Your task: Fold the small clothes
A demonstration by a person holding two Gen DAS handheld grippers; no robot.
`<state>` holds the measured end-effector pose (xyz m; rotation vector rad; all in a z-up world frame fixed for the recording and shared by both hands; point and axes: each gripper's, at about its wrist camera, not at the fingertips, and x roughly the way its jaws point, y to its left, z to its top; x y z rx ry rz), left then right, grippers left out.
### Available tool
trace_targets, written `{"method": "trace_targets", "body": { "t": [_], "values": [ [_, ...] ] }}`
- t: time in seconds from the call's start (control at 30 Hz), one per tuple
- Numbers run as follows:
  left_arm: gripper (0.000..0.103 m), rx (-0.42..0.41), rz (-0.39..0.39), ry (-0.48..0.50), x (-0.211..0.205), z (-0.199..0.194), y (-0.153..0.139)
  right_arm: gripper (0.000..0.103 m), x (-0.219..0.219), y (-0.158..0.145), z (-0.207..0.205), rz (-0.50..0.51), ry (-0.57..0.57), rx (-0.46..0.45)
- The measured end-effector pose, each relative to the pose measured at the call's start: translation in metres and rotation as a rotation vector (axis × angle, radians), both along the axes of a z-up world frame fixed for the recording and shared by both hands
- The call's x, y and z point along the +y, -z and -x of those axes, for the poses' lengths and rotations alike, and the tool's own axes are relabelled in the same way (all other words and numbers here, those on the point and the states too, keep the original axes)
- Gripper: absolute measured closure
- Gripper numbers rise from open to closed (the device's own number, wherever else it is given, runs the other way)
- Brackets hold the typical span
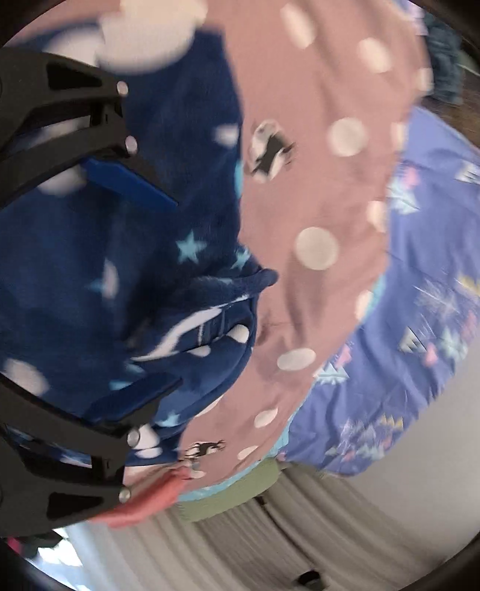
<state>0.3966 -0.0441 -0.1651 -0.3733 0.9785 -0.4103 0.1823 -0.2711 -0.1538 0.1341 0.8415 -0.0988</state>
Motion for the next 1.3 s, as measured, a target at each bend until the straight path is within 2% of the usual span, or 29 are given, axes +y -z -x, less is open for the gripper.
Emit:
{"method": "trace_targets", "body": {
  "t": [0.03, 0.07, 0.17, 0.2, 0.27, 0.33, 0.43, 0.47, 0.5, 0.57, 0.6, 0.67, 0.73, 0.8, 0.83, 0.9, 0.93, 0.97, 1.07, 1.13, 1.27, 1.3],
  "values": [
    [0.084, 0.021, 0.018, 0.028, -0.007, -0.008, 0.007, 0.059, 0.0, -0.001, 0.001, 0.0, 0.0, -0.003],
    [0.097, 0.04, 0.004, 0.044, -0.01, -0.01, 0.011, 0.059, 0.001, -0.001, 0.001, 0.003, -0.001, -0.006],
    [0.097, -0.03, -0.15, 0.001, -0.001, 0.001, 0.012, 0.059, 0.0, -0.001, 0.001, 0.0, -0.002, -0.011],
    [0.096, -0.016, -0.155, -0.003, 0.007, 0.003, 0.018, 0.059, 0.0, -0.001, 0.001, -0.003, -0.002, -0.013],
    [0.094, 0.008, -0.094, -0.005, 0.019, 0.005, 0.028, 0.059, 0.0, -0.001, 0.001, -0.004, -0.003, -0.015],
    [0.093, -0.012, -0.109, 0.008, 0.017, 0.008, 0.029, 0.059, 0.001, -0.002, 0.002, 0.003, -0.004, -0.016],
    [0.08, -0.053, -0.23, 0.018, 0.003, 0.011, 0.018, 0.059, 0.001, -0.003, 0.003, 0.006, -0.005, -0.017],
    [0.071, -0.083, -0.261, 0.006, 0.003, 0.016, 0.007, 0.059, 0.0, -0.007, 0.005, -0.01, -0.006, -0.028],
    [0.067, -0.13, -0.27, -0.01, 0.009, 0.024, -0.004, 0.059, -0.004, -0.013, 0.007, -0.037, -0.008, -0.032],
    [0.065, -0.231, -0.249, -0.02, 0.015, 0.037, -0.027, 0.059, -0.011, -0.029, 0.006, -0.115, 0.002, -0.036],
    [0.065, -0.28, -0.243, -0.016, 0.014, 0.043, -0.037, 0.062, -0.014, -0.04, 0.004, -0.155, 0.005, -0.047],
    [0.065, -0.328, -0.227, 0.009, 0.007, 0.049, -0.051, 0.065, -0.011, -0.067, -0.008, -0.19, -0.014, -0.099],
    [0.065, -0.329, -0.22, 0.063, -0.005, 0.049, -0.053, 0.065, 0.005, -0.091, -0.025, -0.125, -0.033, -0.145],
    [0.065, -0.271, -0.267, 0.089, -0.02, 0.04, -0.037, 0.065, 0.029, -0.103, -0.063, -0.084, -0.11, -0.146],
    [0.065, -0.234, -0.274, 0.087, -0.024, 0.034, -0.026, 0.065, 0.036, -0.101, -0.077, -0.091, -0.134, -0.129],
    [0.065, -0.1, -0.276, 0.079, -0.027, 0.019, 0.01, 0.066, 0.048, -0.083, -0.116, -0.102, -0.132, -0.071],
    [0.064, -0.081, -0.259, 0.071, -0.026, 0.016, 0.024, 0.066, 0.05, -0.071, -0.131, -0.111, -0.122, -0.047],
    [0.064, -0.141, -0.236, 0.07, -0.023, 0.019, 0.028, 0.066, 0.05, -0.056, -0.143, -0.123, -0.113, -0.019],
    [0.064, -0.168, -0.257, 0.077, -0.025, 0.025, 0.026, 0.069, 0.036, 0.001, -0.158, -0.155, -0.058, 0.101],
    [0.063, -0.183, -0.282, 0.077, -0.028, 0.027, 0.026, 0.069, 0.03, 0.004, -0.15, -0.196, -0.07, 0.048],
    [0.063, -0.196, -0.281, 0.069, -0.025, 0.03, 0.025, 0.066, 0.051, -0.005, -0.141, -0.046, -0.074, 0.035],
    [0.058, -0.206, -0.274, 0.067, -0.024, 0.034, 0.022, 0.065, 0.053, -0.009, -0.135, -0.034, -0.076, 0.029]
  ]
}}
